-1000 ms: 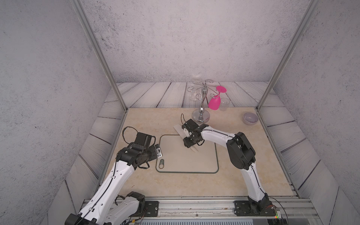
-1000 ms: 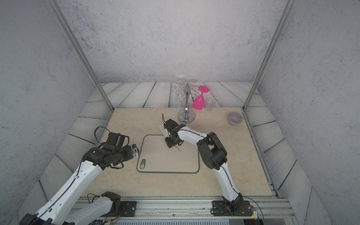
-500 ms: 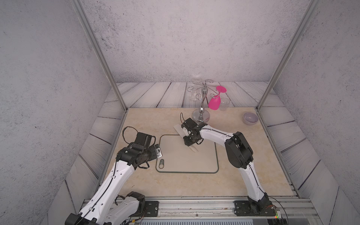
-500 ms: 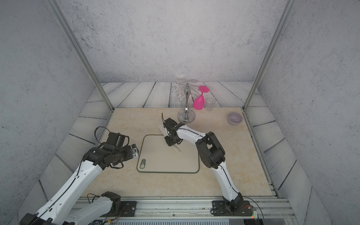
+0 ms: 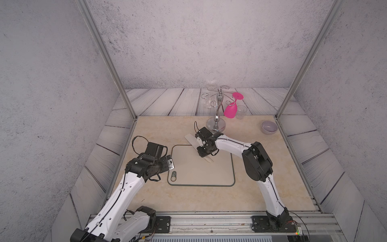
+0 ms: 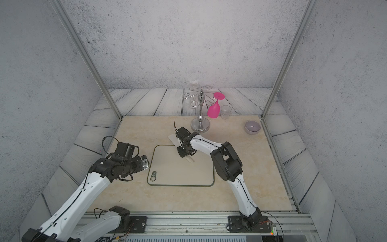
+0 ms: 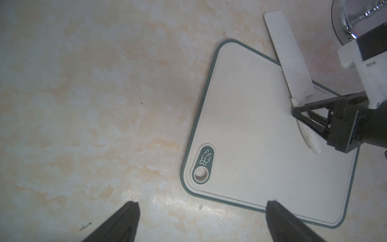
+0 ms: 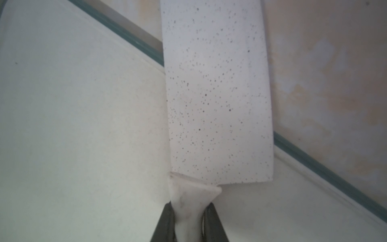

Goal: Align the knife with the edge of the cutting board
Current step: Pick up the knife at the center of the board.

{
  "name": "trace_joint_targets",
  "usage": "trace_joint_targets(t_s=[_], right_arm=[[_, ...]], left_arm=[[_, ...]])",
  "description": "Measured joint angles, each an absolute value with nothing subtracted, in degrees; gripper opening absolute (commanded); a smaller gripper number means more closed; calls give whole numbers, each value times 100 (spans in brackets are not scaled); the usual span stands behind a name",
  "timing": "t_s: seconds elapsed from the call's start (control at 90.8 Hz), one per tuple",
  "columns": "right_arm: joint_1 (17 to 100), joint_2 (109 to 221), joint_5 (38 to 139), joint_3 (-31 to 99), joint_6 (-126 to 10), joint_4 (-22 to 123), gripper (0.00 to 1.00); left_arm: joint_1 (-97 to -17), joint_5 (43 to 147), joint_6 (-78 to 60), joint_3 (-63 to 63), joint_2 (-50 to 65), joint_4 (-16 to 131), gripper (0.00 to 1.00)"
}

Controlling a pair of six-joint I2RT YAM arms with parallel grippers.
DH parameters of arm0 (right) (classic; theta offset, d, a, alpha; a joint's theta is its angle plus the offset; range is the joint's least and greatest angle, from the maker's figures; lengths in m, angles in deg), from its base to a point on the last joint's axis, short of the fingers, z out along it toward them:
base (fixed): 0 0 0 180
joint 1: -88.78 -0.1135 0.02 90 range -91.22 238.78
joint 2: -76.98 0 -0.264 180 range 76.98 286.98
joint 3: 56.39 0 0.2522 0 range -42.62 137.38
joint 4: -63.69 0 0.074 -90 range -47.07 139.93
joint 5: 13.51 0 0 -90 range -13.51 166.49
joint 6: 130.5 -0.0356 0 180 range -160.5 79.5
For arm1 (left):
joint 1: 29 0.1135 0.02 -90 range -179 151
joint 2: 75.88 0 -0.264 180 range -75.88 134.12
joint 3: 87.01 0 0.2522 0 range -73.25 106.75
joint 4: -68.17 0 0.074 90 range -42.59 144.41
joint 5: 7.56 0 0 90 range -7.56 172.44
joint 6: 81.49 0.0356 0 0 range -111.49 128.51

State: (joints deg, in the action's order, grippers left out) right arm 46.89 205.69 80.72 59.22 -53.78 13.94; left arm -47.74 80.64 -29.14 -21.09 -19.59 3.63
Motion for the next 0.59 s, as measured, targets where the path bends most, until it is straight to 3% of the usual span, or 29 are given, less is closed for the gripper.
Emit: trace_joint_targets(t_s=[0.594], right_arm=[[4689,19340,7516,5002,-5658,1408,12]], left_arm=[[-4774,8090,-2916,-2109,-1954,361,100]])
